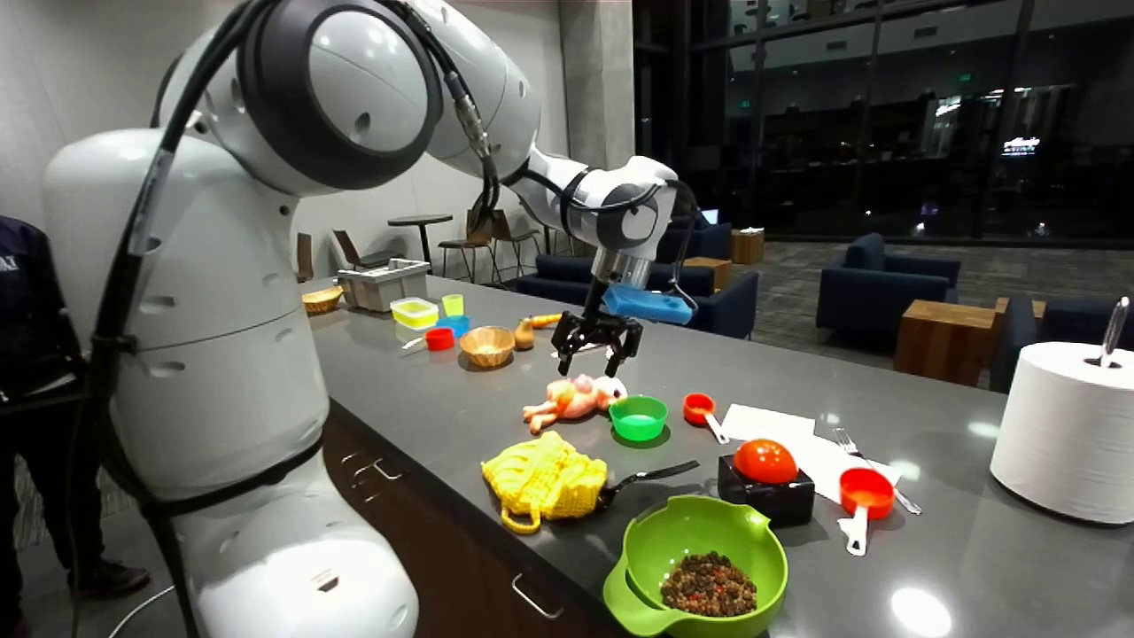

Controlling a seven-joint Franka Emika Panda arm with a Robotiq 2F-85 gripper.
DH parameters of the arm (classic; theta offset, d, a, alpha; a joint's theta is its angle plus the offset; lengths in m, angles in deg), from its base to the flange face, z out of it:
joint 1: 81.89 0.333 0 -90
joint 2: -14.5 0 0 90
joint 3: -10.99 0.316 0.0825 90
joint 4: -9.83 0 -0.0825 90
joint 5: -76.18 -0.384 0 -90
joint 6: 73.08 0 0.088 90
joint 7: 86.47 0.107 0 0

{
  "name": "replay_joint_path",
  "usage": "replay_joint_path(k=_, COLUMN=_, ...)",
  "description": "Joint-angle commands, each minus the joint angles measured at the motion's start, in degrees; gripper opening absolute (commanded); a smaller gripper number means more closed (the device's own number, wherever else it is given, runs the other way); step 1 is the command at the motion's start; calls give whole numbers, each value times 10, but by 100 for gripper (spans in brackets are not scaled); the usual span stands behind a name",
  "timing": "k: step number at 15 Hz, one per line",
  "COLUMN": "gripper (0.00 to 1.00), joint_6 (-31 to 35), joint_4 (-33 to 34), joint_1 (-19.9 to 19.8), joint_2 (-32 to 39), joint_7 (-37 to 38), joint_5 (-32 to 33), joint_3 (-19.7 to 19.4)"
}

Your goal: Pick up the yellow cloth and put it flat to the left side of the table

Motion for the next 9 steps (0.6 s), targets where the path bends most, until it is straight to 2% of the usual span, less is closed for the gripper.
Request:
replay_joint_path(k=1, gripper=100, joint_6=113, joint_4=-105, joint_1=1, joint_2=-75, joint_7=38, joint_5=-37, joint_3=-8)
replay_joint_path(k=4, gripper=100, joint_6=204, joint_4=-153, joint_1=2, joint_2=-103, joint_7=77, joint_5=-32, joint_3=-13)
replay_joint_path(k=5, gripper=100, joint_6=159, joint_4=-109, joint_1=8, joint_2=-60, joint_7=51, joint_5=-32, joint_3=-16)
replay_joint_path(k=9, gripper=100, joint_6=191, joint_4=-136, joint_1=10, joint_2=-84, joint_7=69, joint_5=-31, joint_3=-22)
